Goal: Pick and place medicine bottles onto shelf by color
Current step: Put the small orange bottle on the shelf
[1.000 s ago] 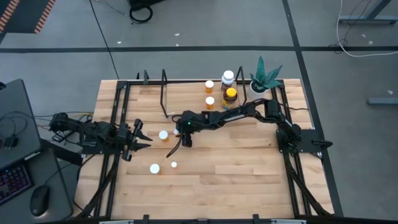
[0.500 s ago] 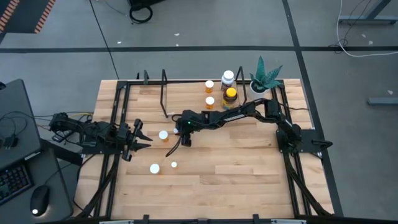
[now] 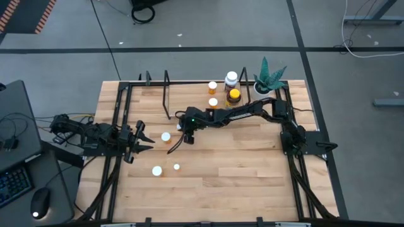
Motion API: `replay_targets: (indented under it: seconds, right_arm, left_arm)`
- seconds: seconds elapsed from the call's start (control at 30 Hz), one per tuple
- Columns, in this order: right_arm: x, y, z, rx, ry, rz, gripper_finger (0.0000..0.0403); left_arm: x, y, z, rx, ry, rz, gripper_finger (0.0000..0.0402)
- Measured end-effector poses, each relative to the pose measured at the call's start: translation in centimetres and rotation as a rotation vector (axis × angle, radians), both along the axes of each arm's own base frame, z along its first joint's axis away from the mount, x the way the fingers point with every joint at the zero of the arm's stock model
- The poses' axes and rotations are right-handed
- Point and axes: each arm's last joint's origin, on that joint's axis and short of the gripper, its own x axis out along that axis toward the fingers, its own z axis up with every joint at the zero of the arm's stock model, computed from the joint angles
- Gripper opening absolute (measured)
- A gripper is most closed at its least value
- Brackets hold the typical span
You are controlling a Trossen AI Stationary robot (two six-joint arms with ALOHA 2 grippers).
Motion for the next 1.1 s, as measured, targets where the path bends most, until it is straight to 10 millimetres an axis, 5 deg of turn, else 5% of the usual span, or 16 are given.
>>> replay_targets:
  seconds: [0.37,1.1]
  right_arm:
    - [-1.4,-1.0,4.8,-0.129,-0.035,-0.162,0.0122]
    - [-4.3,-11.5,4.7,-0.11,-0.03,-0.497,0.0124]
  left_arm:
    - [0.0,0.0,0.0,0.0,0.0,0.0,0.0107]
    - [0.0,0.0,0.0,0.0,0.0,0.0,0.0107]
